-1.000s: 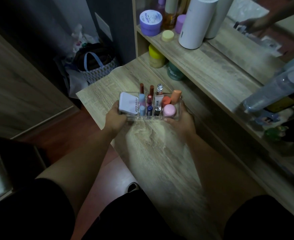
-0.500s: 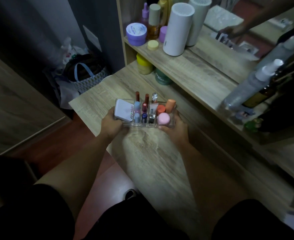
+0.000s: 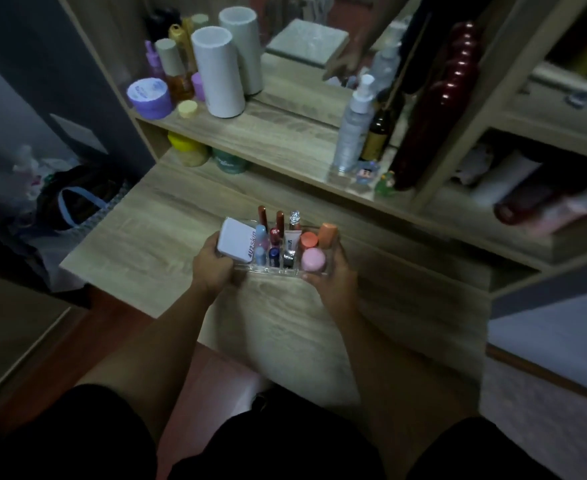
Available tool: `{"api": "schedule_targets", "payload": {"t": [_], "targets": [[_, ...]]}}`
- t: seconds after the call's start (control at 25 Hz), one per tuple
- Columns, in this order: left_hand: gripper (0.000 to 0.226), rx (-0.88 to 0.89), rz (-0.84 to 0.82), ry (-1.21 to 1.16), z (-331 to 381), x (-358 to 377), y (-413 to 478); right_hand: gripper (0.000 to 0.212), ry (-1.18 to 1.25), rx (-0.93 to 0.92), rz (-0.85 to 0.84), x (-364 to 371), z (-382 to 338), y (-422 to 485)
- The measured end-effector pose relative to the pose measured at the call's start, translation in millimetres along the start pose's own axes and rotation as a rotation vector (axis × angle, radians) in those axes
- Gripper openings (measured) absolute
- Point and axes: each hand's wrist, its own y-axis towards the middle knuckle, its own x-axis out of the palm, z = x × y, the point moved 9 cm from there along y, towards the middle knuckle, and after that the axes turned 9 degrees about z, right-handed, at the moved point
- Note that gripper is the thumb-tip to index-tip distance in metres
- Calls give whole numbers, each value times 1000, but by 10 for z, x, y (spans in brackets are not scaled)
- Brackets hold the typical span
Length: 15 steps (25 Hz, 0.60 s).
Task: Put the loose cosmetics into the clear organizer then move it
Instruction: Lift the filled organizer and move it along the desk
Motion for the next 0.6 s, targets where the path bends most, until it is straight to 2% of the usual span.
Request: {"api": "schedule_targets", "payload": {"t": [0.08, 0.2, 0.32, 0.44, 0.52, 0.6], "targets": [[62, 10, -36, 36, 65, 166, -107, 102, 42, 44, 29, -180, 122, -78], [67, 49, -123, 121, 195, 486, -333, 101, -27, 96, 134, -558, 410, -222], [69, 70, -193, 146, 286, 779, -546, 93, -29, 208, 102, -803, 686, -337], [63, 73, -273, 118, 344, 1029, -692, 96, -73, 220, 147, -1040, 818, -369], [57, 90, -318, 109, 379, 1199, -752, 84, -147, 251, 212, -1247, 920, -406], [58, 99, -345, 105, 390, 1284, -764, 68, -112, 276, 239, -1348, 987, -429]]}}
